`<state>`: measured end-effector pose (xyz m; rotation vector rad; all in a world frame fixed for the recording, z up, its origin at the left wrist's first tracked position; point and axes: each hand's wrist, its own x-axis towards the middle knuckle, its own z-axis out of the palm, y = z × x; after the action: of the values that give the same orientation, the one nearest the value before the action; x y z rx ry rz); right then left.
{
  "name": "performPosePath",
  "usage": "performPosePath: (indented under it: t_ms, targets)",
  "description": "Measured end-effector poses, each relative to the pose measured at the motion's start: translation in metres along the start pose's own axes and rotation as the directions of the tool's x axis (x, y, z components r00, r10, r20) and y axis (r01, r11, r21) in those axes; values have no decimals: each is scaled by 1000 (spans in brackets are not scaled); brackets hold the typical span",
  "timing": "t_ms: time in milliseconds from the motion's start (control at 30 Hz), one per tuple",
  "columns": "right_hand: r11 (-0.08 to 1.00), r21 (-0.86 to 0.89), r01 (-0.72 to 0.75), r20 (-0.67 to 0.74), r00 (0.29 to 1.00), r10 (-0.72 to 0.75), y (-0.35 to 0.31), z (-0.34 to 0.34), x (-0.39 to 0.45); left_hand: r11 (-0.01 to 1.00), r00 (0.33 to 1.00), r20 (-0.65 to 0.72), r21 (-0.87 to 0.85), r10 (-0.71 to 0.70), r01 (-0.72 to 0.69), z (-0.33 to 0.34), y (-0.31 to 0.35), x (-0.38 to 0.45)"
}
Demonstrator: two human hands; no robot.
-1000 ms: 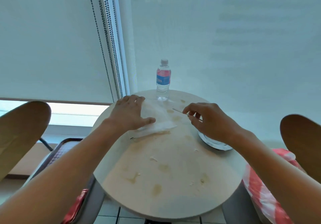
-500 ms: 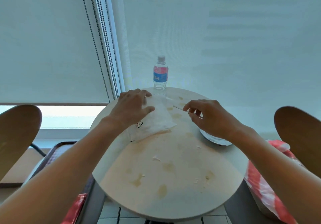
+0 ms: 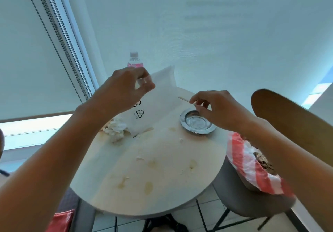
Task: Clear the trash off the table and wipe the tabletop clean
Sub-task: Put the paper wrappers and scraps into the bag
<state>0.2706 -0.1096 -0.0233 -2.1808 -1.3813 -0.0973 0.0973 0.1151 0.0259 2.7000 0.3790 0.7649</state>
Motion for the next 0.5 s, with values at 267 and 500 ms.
performPosePath:
  t_ms: [267,500]
  targets:
    - [999,-25,-48,-15,999,47,61,-43,-43,990,996,55,-116,-69,75,50,61,20]
    - [991,-64,-116,-30,993,114,142,-95,-92,964,987,123,-235,-100,127,118,151,44]
